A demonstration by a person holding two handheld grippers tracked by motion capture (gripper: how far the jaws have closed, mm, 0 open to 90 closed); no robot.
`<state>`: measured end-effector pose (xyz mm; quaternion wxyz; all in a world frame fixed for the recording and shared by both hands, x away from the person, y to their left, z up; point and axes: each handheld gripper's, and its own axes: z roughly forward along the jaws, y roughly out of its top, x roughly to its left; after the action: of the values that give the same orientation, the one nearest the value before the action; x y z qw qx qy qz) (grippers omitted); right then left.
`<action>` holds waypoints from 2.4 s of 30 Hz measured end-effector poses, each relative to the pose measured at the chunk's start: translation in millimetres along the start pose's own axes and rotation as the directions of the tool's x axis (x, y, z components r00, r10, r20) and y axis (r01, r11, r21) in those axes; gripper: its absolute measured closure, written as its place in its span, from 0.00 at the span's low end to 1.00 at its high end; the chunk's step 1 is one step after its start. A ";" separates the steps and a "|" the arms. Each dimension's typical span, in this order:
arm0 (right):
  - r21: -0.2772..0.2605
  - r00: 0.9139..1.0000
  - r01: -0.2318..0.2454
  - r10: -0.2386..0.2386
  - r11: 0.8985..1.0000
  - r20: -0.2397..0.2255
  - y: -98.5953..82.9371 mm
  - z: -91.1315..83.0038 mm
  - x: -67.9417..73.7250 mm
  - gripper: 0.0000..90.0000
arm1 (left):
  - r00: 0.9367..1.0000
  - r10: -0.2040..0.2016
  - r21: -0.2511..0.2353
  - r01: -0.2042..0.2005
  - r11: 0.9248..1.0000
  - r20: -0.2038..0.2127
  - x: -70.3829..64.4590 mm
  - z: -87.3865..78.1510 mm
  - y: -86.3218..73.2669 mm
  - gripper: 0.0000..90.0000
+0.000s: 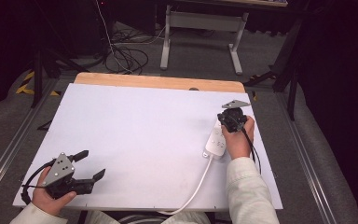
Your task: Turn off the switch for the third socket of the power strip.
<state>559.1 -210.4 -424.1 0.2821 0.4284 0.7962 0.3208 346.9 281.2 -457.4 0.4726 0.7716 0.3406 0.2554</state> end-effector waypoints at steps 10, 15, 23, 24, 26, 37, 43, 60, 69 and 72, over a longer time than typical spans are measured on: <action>-0.045 1.000 0.010 -0.011 0.999 -0.008 2.6 -14.4 5.6 1.00 | 1.000 -0.001 0.000 0.001 1.000 0.001 0.1 0.1 0.0 0.18; -0.054 1.000 0.003 -0.004 0.999 -0.015 4.3 -18.8 3.8 1.00 | 1.000 -0.001 -0.001 0.001 1.000 0.001 0.7 0.1 0.0 0.18; -0.110 0.999 0.001 -0.005 0.994 -0.039 4.6 -32.9 6.1 0.73 | 1.000 -0.004 0.021 0.004 1.000 0.001 1.7 -1.2 1.2 0.18; -0.120 0.999 0.000 -0.006 0.993 -0.050 4.8 -36.4 6.8 0.68 | 1.000 -0.003 0.023 0.003 1.000 -0.002 2.5 -1.6 1.3 0.18; -0.156 0.996 0.001 -0.014 0.988 -0.082 5.0 -47.7 10.3 0.57 | 1.000 -0.014 0.018 0.014 1.000 -0.002 3.4 -2.5 1.6 0.19; -0.221 0.985 -0.011 -0.028 0.975 -0.170 -3.1 -86.6 23.0 0.38 | 1.000 -0.014 0.008 0.014 1.000 -0.014 4.5 -3.6 1.7 0.19; -0.254 0.972 -0.055 -0.006 0.966 -0.233 -15.9 -104.7 26.3 0.34 | 0.999 -0.037 0.004 0.037 0.999 -0.008 5.5 -4.4 1.7 0.19; -0.291 0.935 -0.056 -0.052 0.955 -0.350 -58.9 -127.9 41.2 0.27 | 0.999 -0.048 0.012 0.048 0.999 0.014 4.6 -8.6 4.3 0.19; -0.294 0.897 -0.067 -0.072 0.953 -0.436 -83.3 -116.0 55.8 0.26 | 0.999 -0.053 0.007 0.053 0.999 0.011 4.1 -10.2 3.6 0.19; -0.275 0.891 -0.070 -0.064 0.959 -0.450 -93.3 -107.3 56.6 0.26 | 1.000 -0.025 0.009 0.025 1.000 -0.001 3.0 -10.9 3.0 0.19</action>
<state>407.8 -230.3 -436.0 0.1462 0.2979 0.7849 0.5233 341.8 288.6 -449.9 0.4722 0.7694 0.3516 0.2480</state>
